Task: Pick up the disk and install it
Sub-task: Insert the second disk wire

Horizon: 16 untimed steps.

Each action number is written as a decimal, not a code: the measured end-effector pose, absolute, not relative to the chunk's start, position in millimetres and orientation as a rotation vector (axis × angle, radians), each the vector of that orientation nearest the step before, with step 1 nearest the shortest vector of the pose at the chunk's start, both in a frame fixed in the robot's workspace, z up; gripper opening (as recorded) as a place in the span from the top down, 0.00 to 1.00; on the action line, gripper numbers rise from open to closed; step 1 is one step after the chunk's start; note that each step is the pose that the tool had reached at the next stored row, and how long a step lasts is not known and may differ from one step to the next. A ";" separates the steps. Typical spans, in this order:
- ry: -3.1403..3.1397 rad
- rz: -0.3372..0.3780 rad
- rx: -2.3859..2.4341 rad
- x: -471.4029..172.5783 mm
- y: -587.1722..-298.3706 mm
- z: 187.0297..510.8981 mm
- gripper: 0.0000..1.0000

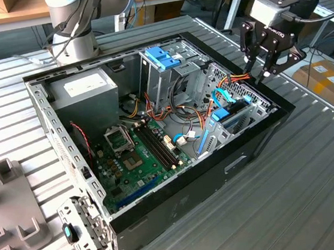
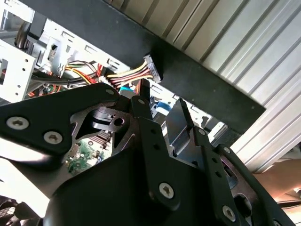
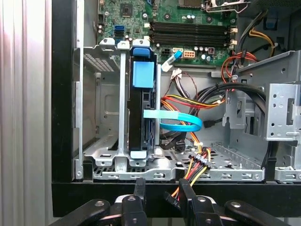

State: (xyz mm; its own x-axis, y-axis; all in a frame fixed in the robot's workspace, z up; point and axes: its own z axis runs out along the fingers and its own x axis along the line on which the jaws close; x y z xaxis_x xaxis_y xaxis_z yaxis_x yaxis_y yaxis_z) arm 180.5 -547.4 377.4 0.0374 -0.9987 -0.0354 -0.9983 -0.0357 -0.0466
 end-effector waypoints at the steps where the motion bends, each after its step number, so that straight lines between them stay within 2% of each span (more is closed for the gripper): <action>1: 2.130 -0.010 -2.229 181.1 -547.4 377.4 0.58; 16: 1.822 0.002 -2.487 182.5 -547.4 375.4 0.58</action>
State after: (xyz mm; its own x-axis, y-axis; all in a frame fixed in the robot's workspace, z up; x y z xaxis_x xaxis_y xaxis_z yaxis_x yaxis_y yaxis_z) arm 182.5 -547.4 375.4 0.3017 -0.9527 -0.0355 -0.9528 -0.3000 -0.0466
